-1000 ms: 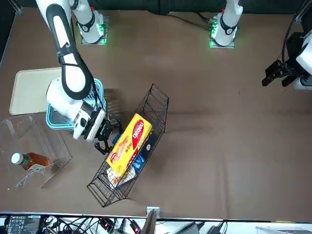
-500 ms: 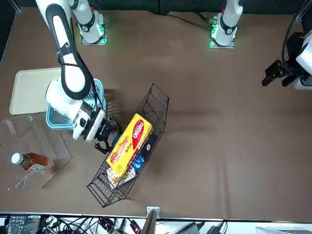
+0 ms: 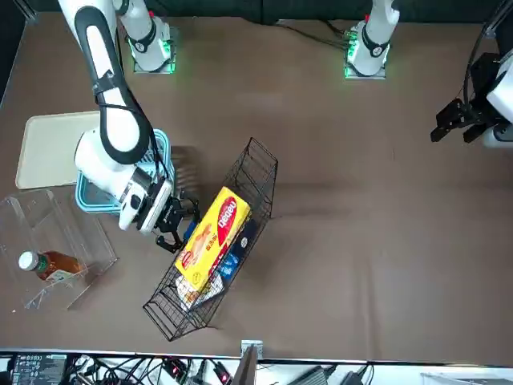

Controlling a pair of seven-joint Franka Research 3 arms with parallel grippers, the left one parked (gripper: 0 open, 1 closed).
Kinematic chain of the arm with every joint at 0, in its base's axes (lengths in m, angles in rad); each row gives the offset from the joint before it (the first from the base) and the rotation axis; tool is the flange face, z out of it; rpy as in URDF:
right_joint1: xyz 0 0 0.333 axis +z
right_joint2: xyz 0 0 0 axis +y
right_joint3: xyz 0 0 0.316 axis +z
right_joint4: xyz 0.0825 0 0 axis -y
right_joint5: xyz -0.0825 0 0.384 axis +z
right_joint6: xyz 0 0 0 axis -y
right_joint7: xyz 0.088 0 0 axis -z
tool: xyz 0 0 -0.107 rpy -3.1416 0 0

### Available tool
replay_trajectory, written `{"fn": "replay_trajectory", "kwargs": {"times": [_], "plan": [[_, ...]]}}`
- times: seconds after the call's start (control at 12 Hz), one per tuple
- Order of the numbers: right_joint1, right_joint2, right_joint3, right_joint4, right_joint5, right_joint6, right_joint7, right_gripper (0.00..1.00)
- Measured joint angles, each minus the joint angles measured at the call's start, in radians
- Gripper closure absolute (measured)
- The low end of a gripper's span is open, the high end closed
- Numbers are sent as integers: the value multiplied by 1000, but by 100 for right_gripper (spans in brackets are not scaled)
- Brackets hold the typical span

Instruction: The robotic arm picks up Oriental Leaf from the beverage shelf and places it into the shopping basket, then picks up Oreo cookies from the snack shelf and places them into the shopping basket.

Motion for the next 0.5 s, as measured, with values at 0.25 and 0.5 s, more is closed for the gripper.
{"fn": "replay_trajectory", "kwargs": {"times": [0.25,0.5], "plan": [[0,0,0,2,0,1,3,33],[0,-4,0,13,0,3,14,33]]}}
